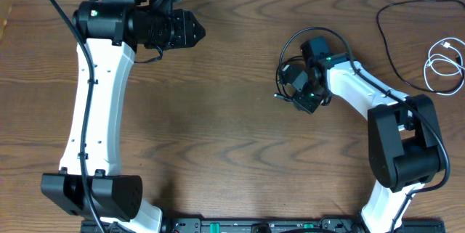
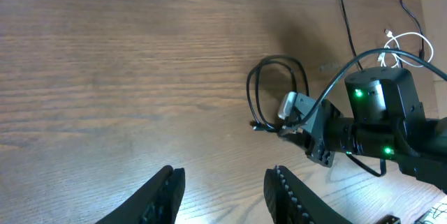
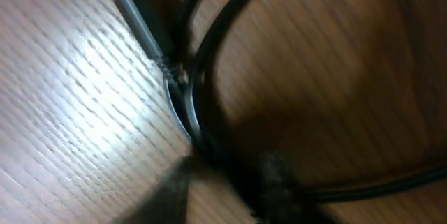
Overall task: Untangle cables
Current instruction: 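Grasp the remaining black cable loop with the right gripper, then move the black cable with the right gripper to the right edge and release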
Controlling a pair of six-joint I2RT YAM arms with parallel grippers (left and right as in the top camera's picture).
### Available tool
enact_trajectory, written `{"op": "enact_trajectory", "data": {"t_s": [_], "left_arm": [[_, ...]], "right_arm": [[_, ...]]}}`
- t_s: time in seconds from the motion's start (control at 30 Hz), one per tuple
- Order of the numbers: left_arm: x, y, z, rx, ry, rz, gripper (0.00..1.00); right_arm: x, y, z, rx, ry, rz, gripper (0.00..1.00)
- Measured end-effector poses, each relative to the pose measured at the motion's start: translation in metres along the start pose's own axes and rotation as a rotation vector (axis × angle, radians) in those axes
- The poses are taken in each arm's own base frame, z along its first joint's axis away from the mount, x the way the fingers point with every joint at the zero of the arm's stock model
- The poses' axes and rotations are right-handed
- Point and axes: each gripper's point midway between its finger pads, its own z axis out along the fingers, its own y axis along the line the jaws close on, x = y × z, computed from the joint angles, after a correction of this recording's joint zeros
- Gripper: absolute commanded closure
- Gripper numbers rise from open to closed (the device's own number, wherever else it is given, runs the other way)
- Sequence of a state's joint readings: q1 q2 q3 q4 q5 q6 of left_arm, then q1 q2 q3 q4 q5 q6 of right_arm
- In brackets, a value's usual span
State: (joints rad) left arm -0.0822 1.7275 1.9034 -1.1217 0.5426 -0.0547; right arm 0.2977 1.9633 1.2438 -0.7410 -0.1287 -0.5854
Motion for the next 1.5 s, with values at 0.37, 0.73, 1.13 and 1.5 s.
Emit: {"op": "enact_trajectory", "data": {"t_s": [0.37, 0.73, 1.13, 1.5], "left_arm": [[0.000, 0.000, 0.000, 0.000, 0.000, 0.000, 0.57], [-0.001, 0.000, 0.000, 0.000, -0.002, 0.001, 0.57], [-0.001, 0.000, 0.000, 0.000, -0.003, 0.002, 0.57], [-0.001, 0.000, 0.000, 0.000, -0.002, 0.002, 0.57]], "right_arm": [[-0.006, -0.012, 0.000, 0.053, -0.034, 0.402, 0.99], [-0.040, -0.035, -0.067, 0.009, -0.127, 0.658, 0.99], [-0.001, -0.106, -0.300, 0.200, -0.635, 0.925, 0.99], [0.135, -0.126, -0.481, 0.605, -1.022, 1.189, 0.99]]}}
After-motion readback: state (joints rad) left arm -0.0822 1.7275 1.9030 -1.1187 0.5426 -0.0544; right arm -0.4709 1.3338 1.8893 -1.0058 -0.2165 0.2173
